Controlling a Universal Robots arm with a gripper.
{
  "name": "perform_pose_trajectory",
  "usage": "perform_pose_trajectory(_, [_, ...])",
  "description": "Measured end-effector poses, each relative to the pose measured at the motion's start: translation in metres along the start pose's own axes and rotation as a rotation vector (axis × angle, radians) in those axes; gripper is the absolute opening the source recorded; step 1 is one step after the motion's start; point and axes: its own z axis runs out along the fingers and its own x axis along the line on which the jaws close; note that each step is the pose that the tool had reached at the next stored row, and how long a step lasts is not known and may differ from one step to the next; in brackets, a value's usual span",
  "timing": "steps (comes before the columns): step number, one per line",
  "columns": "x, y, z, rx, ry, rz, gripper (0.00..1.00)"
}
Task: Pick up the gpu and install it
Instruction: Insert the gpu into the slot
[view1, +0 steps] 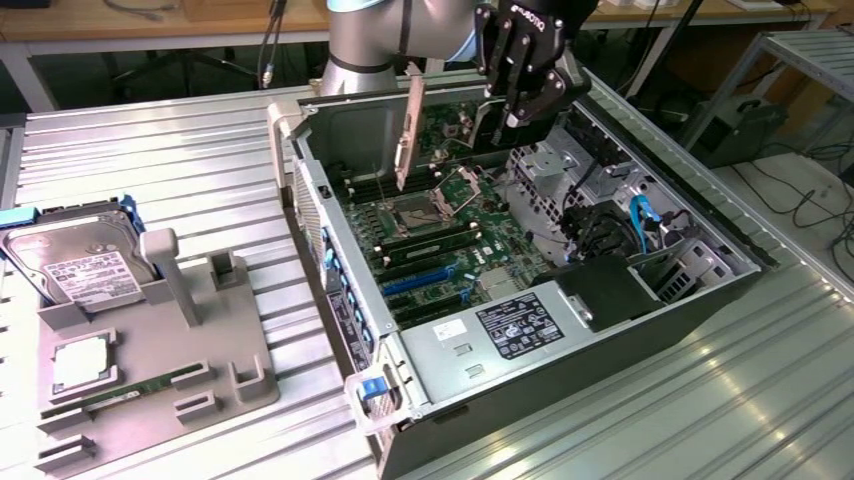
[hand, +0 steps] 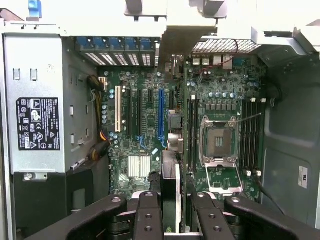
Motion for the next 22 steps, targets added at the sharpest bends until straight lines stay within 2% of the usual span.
perform_pose_trajectory(22, [0.0000,0.0000,0.0001,-0.0018,0.0003,-0.097,0.27])
